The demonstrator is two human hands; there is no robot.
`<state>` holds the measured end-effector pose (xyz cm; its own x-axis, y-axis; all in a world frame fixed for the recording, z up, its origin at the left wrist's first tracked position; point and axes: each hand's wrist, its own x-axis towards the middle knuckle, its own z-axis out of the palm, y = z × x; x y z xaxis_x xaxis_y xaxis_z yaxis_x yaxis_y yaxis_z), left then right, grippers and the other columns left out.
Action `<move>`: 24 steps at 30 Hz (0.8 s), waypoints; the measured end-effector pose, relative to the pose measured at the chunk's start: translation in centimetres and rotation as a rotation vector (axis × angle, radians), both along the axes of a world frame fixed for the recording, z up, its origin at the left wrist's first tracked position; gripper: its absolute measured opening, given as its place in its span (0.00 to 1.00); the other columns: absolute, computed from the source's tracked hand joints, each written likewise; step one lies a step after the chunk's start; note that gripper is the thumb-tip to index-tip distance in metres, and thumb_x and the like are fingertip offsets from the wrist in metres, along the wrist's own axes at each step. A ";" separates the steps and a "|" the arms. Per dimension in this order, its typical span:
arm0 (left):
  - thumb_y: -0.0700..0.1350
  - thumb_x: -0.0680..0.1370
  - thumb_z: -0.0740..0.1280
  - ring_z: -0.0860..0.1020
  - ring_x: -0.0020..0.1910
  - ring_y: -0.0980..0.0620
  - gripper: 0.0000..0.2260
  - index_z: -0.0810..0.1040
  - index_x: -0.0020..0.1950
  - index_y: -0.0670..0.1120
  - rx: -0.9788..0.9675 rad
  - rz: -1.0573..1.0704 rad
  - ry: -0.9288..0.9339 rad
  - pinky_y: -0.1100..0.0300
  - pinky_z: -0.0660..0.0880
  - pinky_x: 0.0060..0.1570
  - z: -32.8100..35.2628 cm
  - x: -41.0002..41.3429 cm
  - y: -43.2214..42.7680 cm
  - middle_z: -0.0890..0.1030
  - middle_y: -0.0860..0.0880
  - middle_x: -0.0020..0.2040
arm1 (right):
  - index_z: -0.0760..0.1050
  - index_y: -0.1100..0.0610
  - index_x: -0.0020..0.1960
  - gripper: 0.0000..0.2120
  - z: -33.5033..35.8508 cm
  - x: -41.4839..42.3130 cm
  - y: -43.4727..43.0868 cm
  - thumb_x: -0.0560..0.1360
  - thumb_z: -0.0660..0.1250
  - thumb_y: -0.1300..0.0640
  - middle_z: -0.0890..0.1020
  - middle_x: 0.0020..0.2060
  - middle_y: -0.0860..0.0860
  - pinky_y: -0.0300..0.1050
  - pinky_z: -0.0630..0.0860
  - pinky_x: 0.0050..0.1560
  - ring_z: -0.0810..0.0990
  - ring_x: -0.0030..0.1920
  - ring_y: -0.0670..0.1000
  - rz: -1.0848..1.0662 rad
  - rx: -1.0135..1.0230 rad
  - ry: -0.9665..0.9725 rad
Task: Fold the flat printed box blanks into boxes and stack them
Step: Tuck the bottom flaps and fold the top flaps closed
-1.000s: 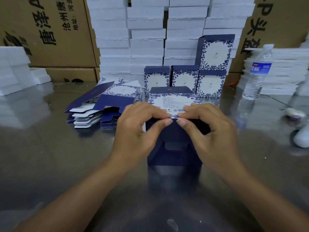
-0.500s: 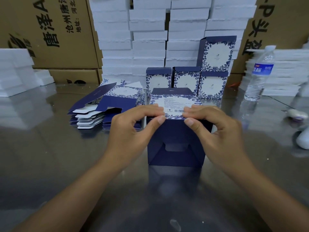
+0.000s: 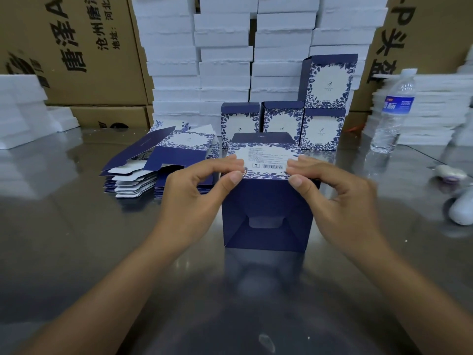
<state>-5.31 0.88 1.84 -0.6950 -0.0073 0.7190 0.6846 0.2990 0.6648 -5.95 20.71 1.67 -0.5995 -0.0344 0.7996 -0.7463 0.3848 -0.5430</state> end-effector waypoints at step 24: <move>0.51 0.72 0.65 0.79 0.55 0.63 0.06 0.79 0.43 0.52 0.018 -0.012 -0.033 0.66 0.72 0.59 -0.1 -0.5 -0.4 0.82 0.57 0.48 | 0.78 0.46 0.45 0.04 -0.6 -0.5 0.3 0.74 0.65 0.49 0.81 0.47 0.41 0.29 0.73 0.46 0.79 0.51 0.36 -0.007 -0.127 -0.025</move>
